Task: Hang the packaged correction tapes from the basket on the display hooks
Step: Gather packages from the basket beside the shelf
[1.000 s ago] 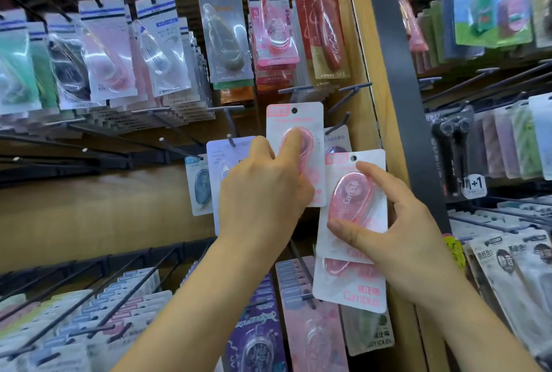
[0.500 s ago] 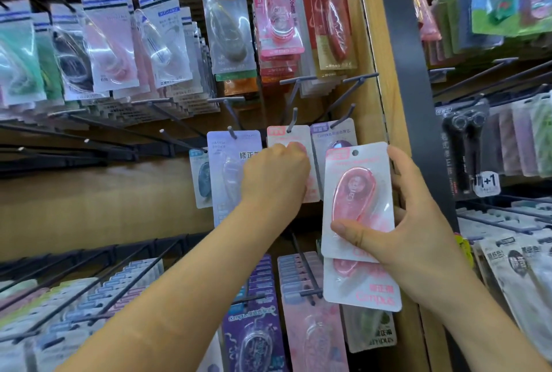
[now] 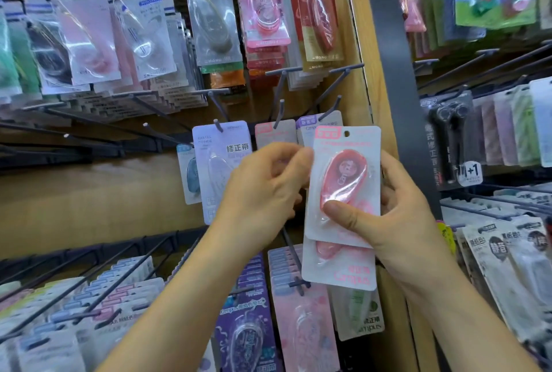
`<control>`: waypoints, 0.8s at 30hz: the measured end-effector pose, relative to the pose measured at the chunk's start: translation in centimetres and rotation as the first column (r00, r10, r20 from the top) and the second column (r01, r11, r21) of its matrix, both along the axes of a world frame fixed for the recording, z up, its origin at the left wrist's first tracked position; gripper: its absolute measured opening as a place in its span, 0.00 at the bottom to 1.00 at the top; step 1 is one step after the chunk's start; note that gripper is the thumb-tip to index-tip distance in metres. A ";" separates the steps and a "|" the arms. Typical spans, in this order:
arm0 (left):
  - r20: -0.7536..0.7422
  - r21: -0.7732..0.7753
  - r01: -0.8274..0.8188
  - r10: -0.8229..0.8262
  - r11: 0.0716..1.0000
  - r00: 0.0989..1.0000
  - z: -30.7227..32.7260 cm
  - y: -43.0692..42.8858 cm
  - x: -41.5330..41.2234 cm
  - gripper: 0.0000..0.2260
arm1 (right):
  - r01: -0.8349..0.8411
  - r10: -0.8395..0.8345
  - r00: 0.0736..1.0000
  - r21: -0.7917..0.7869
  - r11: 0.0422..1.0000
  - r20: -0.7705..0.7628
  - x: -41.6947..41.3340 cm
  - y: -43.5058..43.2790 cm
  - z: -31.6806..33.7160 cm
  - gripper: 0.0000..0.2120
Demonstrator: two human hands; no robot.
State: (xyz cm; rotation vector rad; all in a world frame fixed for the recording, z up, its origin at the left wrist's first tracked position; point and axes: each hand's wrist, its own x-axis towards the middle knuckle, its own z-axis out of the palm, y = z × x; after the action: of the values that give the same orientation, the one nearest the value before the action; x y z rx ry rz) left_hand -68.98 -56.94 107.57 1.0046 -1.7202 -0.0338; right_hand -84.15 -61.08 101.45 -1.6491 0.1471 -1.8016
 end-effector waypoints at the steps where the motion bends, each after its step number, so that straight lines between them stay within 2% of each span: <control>1: -0.055 0.106 0.116 -0.110 0.988 0.992 -0.7 0.5 -0.2 0.18 | -0.012 0.012 1.000 -0.005 1.000 -0.005 0.1 0.2 0.0 0.31; 3: -0.133 0.180 0.199 -0.177 0.963 0.975 -1.8 0.3 -0.2 0.23 | 0.001 -0.002 0.999 -0.026 1.000 -0.053 0.4 0.4 -0.1 0.31; 5: -0.212 0.154 0.199 -0.164 0.968 0.963 -2.0 0.1 0.0 0.21 | 0.010 -0.012 0.994 -0.027 1.000 -0.107 0.5 0.6 -0.2 0.34; 8: -0.271 0.159 0.206 -0.158 0.965 0.950 -2.0 -0.1 0.3 0.17 | -0.064 0.061 0.972 -0.008 0.998 -0.225 0.1 0.7 -0.5 0.47; 10: -0.316 0.162 0.227 -0.167 0.960 0.934 -2.2 -0.2 0.5 0.17 | -0.049 0.047 0.963 -0.002 0.999 -0.267 0.0 0.9 -0.8 0.51; 12: -0.371 0.145 0.258 -0.190 0.955 0.909 -2.2 0.0 0.4 0.15 | 0.070 -0.078 0.963 -0.039 0.997 -0.258 0.1 1.0 -0.9 0.47; 14: -0.404 0.109 0.283 -0.218 0.953 0.888 -2.3 -0.1 0.2 0.13 | 0.181 -0.194 0.955 -0.076 0.980 -0.226 0.4 1.0 -1.0 0.38; 16: -0.348 0.027 0.219 -0.196 0.975 0.917 -2.5 -0.1 0.2 0.14 | 0.242 -0.254 0.946 -0.083 0.967 -0.203 0.7 0.9 -1.1 0.29; 19: -0.133 -0.143 -0.069 0.050 0.987 0.990 -3.0 -0.4 0.5 0.26 | 0.303 -0.311 0.939 -0.073 0.950 -0.147 1.0 0.7 -1.5 0.25; 22: 0.088 -0.239 -0.291 0.319 0.927 0.944 -3.5 -0.4 0.4 0.31 | 0.344 -0.351 0.935 -0.102 0.934 -0.061 1.4 0.7 -1.7 0.22; 24: 0.147 -0.320 -0.354 0.415 0.879 0.898 -3.6 -0.4 0.1 0.31 | 0.350 -0.358 0.932 -0.134 0.927 -0.049 1.6 0.8 -1.7 0.22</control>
State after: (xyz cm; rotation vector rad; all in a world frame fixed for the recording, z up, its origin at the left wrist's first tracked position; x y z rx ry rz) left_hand -68.83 -57.34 104.00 1.1443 -1.6211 0.5875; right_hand -82.52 -60.25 99.77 -1.8706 0.3962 -2.0515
